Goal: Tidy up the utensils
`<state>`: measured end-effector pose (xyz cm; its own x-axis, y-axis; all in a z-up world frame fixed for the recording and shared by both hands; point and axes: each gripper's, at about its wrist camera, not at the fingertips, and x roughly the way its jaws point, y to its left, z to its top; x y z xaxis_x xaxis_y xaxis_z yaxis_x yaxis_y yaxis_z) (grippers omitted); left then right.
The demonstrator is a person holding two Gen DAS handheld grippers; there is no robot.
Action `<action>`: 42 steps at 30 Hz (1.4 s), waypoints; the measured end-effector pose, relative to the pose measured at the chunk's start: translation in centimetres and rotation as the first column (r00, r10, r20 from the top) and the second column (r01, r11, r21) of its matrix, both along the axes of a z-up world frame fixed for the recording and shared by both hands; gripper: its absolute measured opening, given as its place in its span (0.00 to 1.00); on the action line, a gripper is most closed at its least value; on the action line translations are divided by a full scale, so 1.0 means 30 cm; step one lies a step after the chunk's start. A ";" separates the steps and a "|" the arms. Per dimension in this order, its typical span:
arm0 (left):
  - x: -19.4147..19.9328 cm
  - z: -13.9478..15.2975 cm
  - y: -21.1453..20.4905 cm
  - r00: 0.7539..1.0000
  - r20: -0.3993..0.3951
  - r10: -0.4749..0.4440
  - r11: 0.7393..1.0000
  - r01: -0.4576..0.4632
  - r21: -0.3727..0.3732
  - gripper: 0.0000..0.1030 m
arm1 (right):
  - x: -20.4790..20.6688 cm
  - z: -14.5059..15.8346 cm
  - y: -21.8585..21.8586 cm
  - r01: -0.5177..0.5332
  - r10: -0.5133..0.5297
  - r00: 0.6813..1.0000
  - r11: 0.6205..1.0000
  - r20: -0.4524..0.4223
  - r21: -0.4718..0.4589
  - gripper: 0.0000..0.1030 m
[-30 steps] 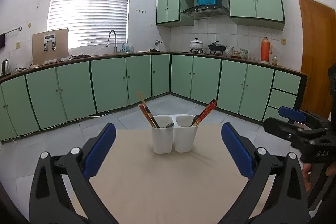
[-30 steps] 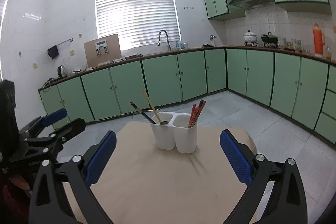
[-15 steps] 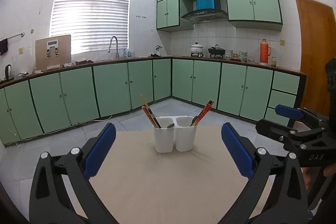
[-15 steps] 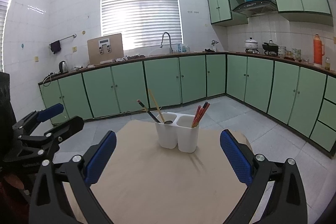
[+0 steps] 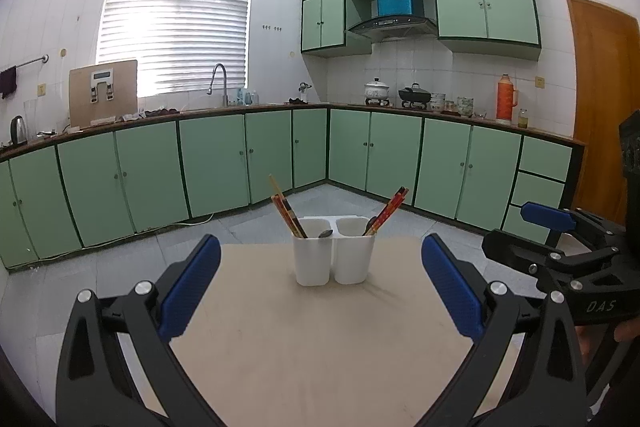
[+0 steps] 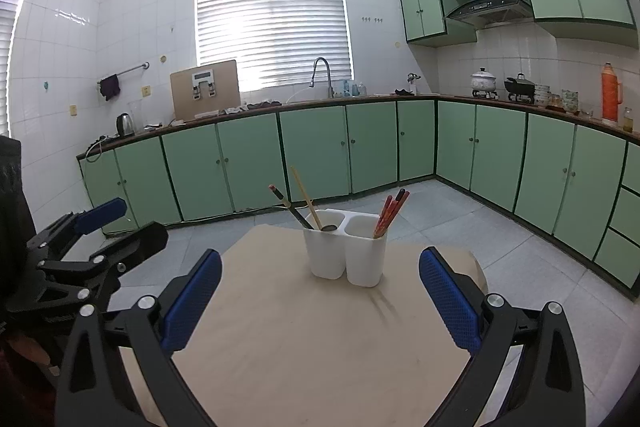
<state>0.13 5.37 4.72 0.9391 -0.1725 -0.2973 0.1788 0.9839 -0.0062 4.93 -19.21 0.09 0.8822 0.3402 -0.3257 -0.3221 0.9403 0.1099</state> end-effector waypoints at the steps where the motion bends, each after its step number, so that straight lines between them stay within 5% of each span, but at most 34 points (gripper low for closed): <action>1: 0.002 -0.003 0.001 1.000 -0.003 0.001 1.000 -0.001 0.000 0.95 | 0.001 -0.002 0.000 0.000 0.000 1.000 1.000 -0.002 0.001 0.94; 42: 0.043 -0.027 0.021 0.999 -0.031 0.012 1.000 -0.012 -0.007 0.95 | 0.017 -0.028 0.000 0.002 -0.001 1.000 1.000 -0.029 0.014 0.94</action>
